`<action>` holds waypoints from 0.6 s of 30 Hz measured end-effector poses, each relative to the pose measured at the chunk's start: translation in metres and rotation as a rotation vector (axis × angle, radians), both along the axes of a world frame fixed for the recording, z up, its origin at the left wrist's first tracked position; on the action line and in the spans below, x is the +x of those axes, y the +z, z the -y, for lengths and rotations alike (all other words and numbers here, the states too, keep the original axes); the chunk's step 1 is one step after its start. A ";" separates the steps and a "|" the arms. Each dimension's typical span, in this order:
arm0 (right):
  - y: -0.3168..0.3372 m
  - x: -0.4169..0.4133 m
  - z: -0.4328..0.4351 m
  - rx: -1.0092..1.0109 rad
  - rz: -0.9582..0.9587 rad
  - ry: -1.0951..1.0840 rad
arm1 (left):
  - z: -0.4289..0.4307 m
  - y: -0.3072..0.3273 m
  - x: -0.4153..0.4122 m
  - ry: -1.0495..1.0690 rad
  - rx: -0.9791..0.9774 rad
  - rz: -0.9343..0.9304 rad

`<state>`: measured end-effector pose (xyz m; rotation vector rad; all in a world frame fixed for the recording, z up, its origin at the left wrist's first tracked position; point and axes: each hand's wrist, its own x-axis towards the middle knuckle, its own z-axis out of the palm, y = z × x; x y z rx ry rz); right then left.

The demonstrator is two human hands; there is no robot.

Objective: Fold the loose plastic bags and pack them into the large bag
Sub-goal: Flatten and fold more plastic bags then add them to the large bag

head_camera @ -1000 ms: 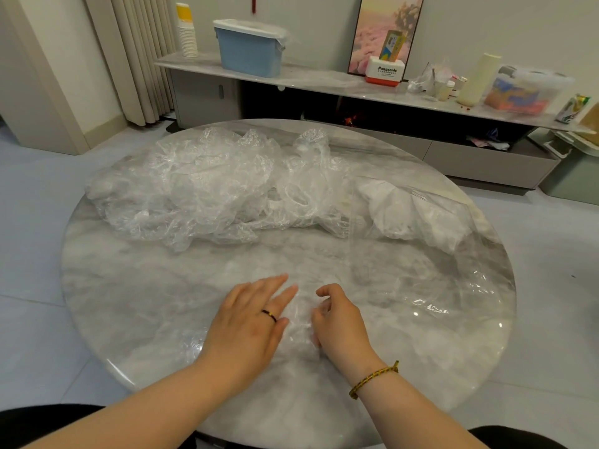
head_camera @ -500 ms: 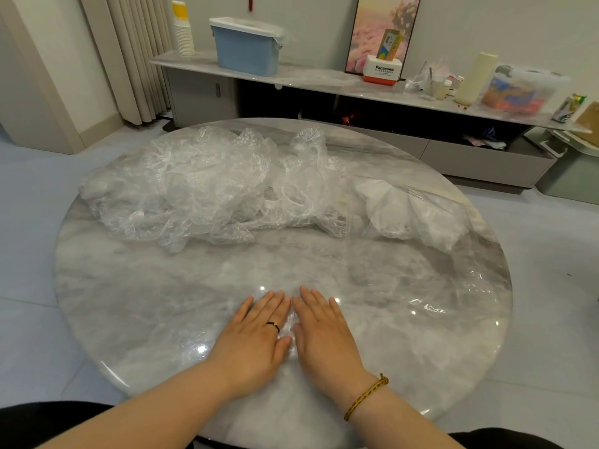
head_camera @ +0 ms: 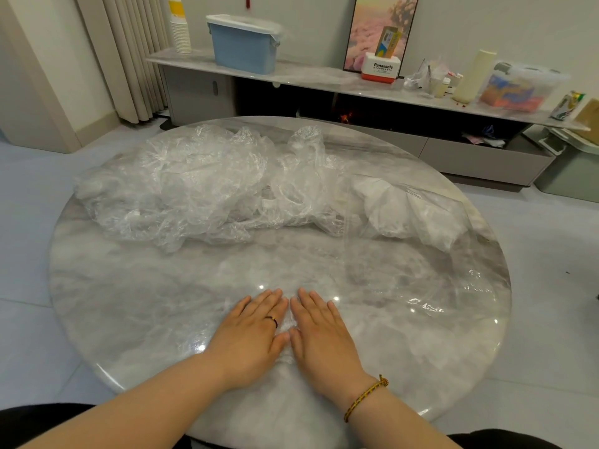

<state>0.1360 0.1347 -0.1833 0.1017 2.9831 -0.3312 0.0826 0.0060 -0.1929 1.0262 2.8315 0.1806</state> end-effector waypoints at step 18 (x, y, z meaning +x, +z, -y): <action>0.030 0.008 -0.019 -0.664 -0.252 -0.307 | 0.001 0.032 -0.016 0.432 0.516 0.467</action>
